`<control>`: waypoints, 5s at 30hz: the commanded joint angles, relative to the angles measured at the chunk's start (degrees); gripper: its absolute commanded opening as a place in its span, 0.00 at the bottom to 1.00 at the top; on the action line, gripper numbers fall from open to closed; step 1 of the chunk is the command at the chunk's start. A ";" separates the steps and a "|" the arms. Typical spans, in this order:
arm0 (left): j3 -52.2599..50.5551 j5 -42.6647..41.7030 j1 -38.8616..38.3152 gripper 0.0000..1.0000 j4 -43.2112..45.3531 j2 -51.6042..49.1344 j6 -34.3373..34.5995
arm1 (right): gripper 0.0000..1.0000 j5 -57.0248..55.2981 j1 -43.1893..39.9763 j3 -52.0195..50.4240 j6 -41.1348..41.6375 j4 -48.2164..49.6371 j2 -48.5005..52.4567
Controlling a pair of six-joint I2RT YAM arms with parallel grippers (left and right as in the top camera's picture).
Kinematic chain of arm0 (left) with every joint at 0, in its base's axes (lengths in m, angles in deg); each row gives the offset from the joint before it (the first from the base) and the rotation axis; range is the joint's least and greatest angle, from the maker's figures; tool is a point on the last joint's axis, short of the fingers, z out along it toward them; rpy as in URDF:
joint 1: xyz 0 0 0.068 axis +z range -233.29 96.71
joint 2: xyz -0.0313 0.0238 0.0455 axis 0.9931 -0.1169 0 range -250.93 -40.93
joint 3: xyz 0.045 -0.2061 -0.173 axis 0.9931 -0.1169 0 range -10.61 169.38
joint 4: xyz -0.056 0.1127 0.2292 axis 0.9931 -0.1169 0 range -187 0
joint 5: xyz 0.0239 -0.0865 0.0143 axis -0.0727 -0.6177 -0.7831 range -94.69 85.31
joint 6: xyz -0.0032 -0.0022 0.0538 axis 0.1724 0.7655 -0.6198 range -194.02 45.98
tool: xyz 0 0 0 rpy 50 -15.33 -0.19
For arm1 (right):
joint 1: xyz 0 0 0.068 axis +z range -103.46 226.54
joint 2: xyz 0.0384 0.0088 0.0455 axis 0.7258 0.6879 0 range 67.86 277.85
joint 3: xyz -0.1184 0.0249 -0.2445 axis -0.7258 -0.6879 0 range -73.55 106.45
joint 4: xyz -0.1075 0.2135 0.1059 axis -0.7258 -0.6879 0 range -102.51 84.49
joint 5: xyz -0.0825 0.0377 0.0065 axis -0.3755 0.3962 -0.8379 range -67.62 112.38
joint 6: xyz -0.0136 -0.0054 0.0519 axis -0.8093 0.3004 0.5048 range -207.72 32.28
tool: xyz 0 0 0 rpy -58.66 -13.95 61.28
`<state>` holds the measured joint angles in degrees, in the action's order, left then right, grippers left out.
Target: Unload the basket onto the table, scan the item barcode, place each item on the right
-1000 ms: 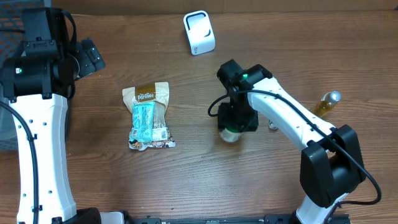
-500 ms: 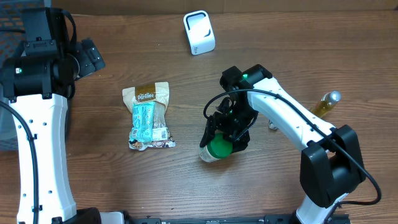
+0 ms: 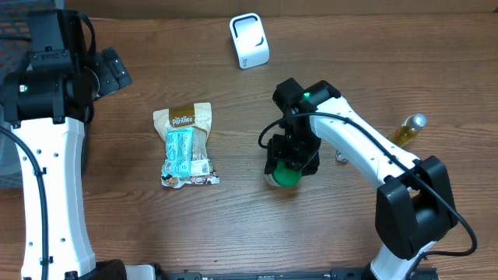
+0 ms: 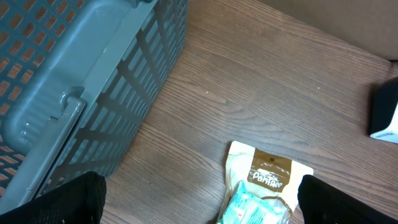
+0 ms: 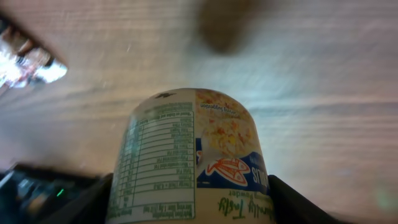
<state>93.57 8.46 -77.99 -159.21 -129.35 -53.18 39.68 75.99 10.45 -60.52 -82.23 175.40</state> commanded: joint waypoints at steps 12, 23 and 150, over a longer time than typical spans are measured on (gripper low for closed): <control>0.07 0.76 0.02 1.00 0.13 -0.07 0.15 | 0.62 -10.32 0.04 -4.22 0.20 9.88 -0.46; 0.07 0.76 0.02 0.99 0.13 -0.07 0.15 | 0.63 -11.37 0.04 -4.76 0.20 10.23 -0.35; 0.07 0.76 0.02 1.00 0.13 -0.07 0.15 | 0.56 -20.24 -0.24 -8.70 9.29 17.70 -0.15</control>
<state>93.57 8.46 -78.01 -159.21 -129.35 -53.18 19.11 76.21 0.31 -52.87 -65.10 175.49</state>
